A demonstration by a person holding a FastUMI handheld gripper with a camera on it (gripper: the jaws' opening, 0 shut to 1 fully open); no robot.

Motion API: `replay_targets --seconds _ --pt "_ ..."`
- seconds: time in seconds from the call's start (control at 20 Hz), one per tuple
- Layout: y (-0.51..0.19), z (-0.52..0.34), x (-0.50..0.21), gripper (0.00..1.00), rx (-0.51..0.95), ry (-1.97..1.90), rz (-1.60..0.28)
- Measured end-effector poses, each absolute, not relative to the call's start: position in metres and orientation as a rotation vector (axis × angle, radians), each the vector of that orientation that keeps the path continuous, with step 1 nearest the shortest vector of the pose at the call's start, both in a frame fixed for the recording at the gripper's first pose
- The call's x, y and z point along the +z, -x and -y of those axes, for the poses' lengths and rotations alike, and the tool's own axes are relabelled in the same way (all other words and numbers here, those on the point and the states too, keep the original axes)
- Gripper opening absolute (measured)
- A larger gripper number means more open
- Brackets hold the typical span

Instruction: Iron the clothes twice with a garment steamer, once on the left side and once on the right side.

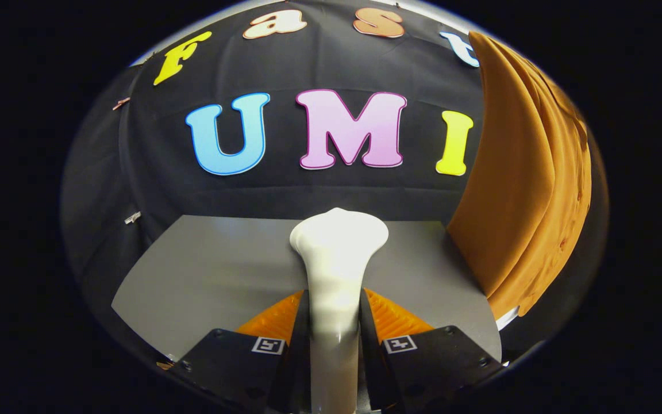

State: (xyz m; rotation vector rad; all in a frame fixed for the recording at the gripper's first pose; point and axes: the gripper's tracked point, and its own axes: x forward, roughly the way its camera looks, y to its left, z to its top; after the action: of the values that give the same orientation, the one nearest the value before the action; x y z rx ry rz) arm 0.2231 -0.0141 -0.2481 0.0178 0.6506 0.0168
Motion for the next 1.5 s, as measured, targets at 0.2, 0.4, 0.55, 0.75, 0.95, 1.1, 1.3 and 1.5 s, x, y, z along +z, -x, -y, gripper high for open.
replay_targets --seconds 0.2,0.4,0.55,0.75,0.95,1.1,1.3,1.5 --pt "-0.210 0.014 -0.214 0.47 0.006 -0.011 -0.569" --pt "-0.186 0.014 -0.176 0.47 -0.013 -0.018 -0.485" --pt "-0.165 0.018 -0.152 0.47 -0.052 -0.039 -0.434" --pt "-0.128 0.022 -0.131 0.47 -0.095 -0.077 -0.386" --pt "-0.093 0.038 -0.125 0.47 -0.144 -0.115 -0.375" --pt "-0.077 0.056 -0.116 0.47 -0.161 -0.127 -0.361" --pt "-0.078 0.107 -0.092 0.47 -0.175 -0.107 -0.302" --pt "-0.091 0.188 -0.079 0.47 -0.207 -0.101 -0.272"
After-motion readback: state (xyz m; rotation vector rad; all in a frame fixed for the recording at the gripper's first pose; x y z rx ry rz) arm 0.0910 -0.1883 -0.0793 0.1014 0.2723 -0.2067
